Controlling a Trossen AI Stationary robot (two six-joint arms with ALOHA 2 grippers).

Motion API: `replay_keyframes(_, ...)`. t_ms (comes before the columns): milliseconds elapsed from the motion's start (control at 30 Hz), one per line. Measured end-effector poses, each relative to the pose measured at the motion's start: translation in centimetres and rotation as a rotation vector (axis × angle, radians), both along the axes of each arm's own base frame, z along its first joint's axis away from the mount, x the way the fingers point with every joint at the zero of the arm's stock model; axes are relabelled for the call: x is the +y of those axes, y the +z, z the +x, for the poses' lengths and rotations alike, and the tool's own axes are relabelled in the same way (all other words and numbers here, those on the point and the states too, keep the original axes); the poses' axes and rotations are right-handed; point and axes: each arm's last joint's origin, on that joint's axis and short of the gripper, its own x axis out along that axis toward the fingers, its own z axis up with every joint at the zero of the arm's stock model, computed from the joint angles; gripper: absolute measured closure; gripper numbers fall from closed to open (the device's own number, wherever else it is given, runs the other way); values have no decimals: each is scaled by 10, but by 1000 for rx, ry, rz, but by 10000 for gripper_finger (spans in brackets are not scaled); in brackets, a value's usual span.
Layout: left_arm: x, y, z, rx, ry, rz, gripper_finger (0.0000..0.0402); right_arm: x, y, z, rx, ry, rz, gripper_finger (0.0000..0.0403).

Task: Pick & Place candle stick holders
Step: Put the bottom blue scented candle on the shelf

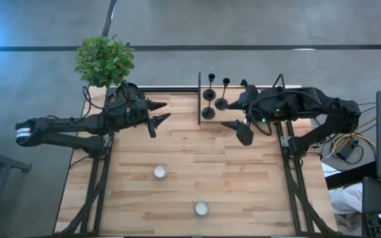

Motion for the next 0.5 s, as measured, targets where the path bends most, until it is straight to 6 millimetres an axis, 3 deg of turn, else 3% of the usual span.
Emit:
replay_keyframes(233,0,0,0,0,0,0,165,13,-22,15,178,-31,66,110)
replay_keyframes(500,0,0,0,0,0,0,165,34,-73,32,388,-52,137,110)
